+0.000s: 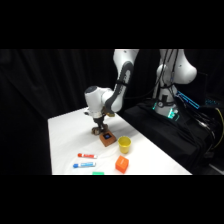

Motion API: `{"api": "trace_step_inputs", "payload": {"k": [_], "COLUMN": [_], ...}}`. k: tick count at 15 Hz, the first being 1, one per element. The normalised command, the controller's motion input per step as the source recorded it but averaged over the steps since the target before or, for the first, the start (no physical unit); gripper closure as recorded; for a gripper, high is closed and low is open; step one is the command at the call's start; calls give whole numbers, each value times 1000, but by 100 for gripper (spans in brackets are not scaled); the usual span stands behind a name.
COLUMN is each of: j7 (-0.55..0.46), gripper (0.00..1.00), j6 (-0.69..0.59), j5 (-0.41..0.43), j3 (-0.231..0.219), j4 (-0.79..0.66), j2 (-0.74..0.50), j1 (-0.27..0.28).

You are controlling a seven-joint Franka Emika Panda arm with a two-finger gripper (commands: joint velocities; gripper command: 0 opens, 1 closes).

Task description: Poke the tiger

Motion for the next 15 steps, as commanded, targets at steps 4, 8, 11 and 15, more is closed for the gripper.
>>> {"api": "trace_step_inputs", "payload": {"k": [4,8,11,15], "j7": [-85,-143,-180,-127], "gripper": [94,95,68,40], "j6": [-89,-308,-445,-387], "j5": [23,-11,11,-11], "j3": [-32,-35,12,26], "j4": [-124,-306,-188,-118], "j2": [-299,-706,-623,-507], "j1": [3,5,9,42]}}
